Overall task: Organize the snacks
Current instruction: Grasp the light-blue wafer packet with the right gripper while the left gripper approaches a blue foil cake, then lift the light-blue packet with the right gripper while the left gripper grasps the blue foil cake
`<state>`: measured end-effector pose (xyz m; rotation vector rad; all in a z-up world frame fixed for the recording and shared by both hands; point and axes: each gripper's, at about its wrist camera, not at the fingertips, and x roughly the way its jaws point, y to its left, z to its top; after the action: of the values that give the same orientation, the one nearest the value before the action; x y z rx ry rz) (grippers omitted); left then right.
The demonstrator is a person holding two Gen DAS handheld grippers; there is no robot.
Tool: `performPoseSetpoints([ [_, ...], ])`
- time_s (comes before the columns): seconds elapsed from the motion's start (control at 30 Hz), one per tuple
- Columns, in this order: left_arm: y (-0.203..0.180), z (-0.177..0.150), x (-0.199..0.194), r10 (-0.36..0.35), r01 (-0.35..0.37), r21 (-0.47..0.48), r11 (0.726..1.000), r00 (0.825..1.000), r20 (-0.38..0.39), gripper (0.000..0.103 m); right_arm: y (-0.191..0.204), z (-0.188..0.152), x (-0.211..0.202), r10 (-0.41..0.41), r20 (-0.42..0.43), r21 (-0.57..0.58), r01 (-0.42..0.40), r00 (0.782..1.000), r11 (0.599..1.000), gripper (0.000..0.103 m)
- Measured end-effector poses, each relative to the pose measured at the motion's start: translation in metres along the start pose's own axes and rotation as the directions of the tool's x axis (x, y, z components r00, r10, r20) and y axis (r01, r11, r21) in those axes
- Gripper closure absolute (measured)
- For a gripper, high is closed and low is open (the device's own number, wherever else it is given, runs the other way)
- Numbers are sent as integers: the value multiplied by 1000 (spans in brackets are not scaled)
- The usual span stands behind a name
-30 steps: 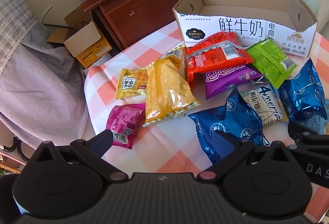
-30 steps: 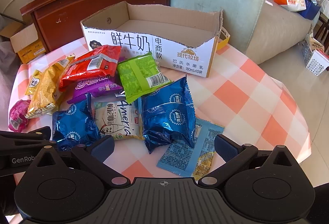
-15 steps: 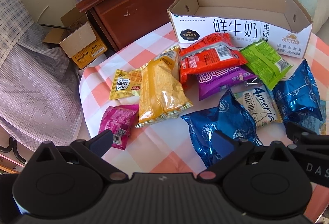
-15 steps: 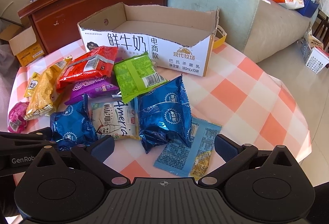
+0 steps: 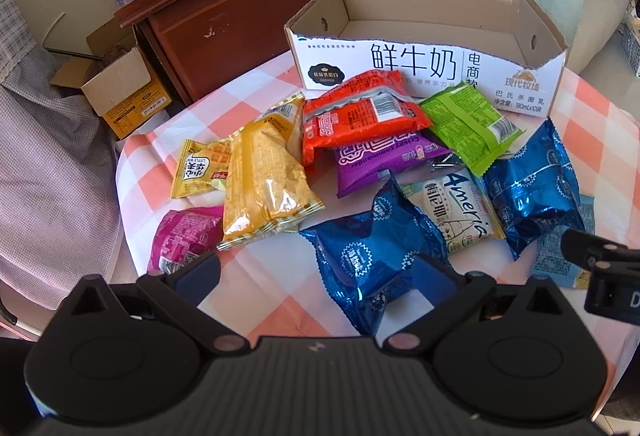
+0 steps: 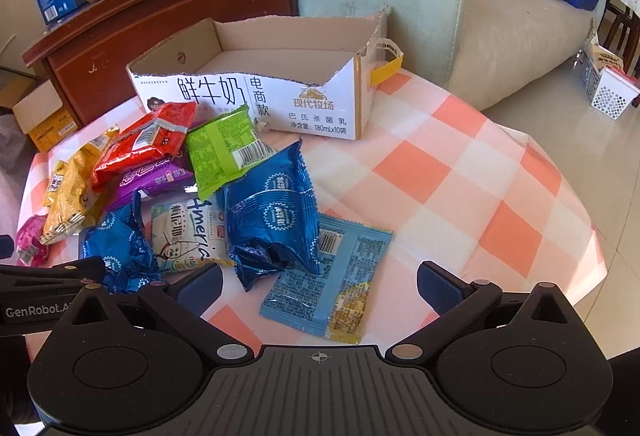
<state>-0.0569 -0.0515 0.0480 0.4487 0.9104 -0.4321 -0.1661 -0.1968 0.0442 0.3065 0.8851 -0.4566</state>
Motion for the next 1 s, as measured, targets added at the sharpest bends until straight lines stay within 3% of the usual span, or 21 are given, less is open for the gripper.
performPoseSetpoints([
  [0.13,15,-2,3,-18,18,-44,999,1000,3,1,-31,-1,-9,35,36,116,-39,999,992,0],
  [0.3,30,-5,7,-65,66,-117,991,998,10,2,-67,-1,-4,63,-9,287,-58,998,956,0],
  [0.4,24,-7,7,-102,103,-106,989,995,19,2,-75,-4,1,56,-31,336,-43,998,941,0],
  [0.8,-5,3,22,-141,144,-98,985,989,35,1,-55,-11,15,58,-72,248,-39,996,968,0],
  [1.0,-11,7,40,-122,124,-115,986,992,28,1,-45,-11,21,66,-60,217,-52,996,975,0],
])
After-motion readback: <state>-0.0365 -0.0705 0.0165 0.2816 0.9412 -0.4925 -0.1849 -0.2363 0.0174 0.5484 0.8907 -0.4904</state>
